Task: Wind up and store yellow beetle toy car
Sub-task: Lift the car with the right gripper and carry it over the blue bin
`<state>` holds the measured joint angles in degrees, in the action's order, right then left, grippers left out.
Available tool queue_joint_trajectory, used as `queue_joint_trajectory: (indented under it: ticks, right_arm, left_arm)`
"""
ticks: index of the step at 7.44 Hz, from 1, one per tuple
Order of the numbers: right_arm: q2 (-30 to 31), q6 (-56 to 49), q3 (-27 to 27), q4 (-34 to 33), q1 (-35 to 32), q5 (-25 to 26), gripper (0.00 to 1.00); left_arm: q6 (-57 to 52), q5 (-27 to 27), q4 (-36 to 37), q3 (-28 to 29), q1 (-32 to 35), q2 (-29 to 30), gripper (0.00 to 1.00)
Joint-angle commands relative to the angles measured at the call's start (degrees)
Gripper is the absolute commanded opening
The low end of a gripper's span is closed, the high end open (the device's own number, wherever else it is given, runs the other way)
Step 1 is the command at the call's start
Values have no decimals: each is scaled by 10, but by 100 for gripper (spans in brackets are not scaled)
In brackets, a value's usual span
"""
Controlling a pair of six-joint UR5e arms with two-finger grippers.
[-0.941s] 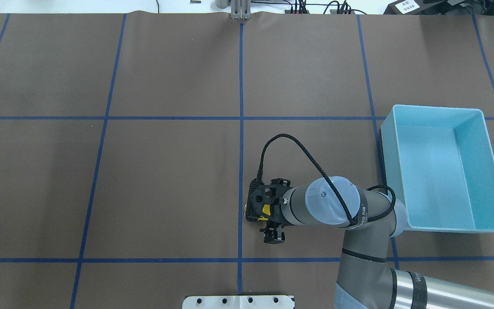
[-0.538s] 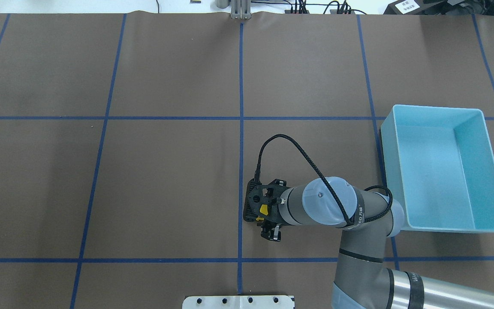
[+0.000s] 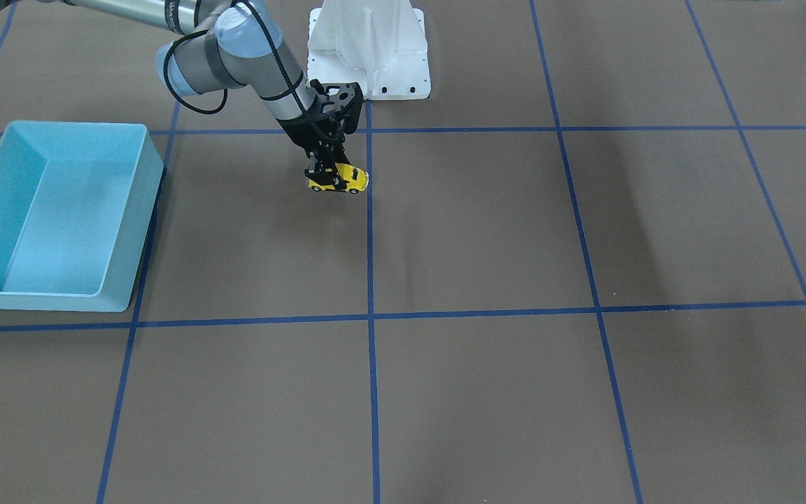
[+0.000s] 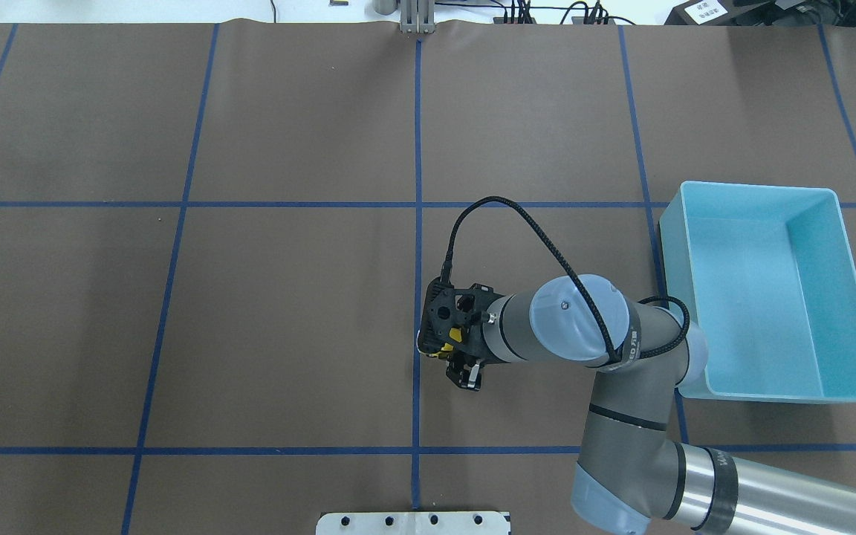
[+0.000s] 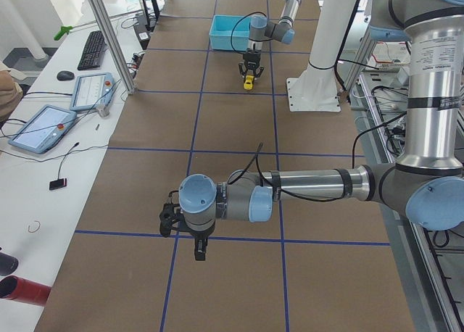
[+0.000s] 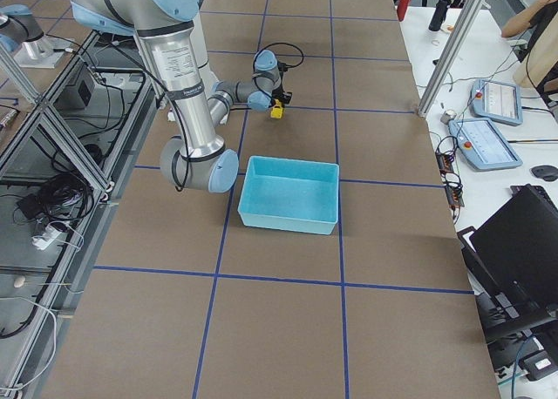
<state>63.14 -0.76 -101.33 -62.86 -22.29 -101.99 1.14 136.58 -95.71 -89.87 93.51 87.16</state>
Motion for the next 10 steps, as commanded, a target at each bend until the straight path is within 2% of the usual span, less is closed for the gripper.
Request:
queue_joint_trajectory:
  ticks: [1, 2, 3, 4, 6, 7, 8, 10]
  right_arm:
    - [0, -8, -59, -74, -73, -63, 0]
    - [1, -12, -85, -124, -112, -125, 0]
    - [14, -37, -111, -154, -166, -147, 0]
    - [56, -119, -148, -168, -198, -163, 0]
    - [158, -182, -221, -170, -269, -254, 0]
    - [214, -263, -231, -154, -323, -311, 0]
    - [288, -342, -222, -106, -367, -364, 0]
    - [363, -424, -123, 44, -410, -385, 0]
  left_arm:
    - [0, 0, 0, 0, -1, 0, 100]
    - [0, 0, 0, 0, -1, 0, 100]
    - [0, 0, 0, 0, -1, 0, 100]
    - [0, -1, 0, 0, -1, 0, 100]
    - [0, 0, 1, 0, -1, 0, 100]
    - [0, -1, 1, 0, 0, 0, 100]
    - [0, -1, 1, 0, -1, 0, 100]
    - [0, 0, 1, 0, -1, 0, 100]
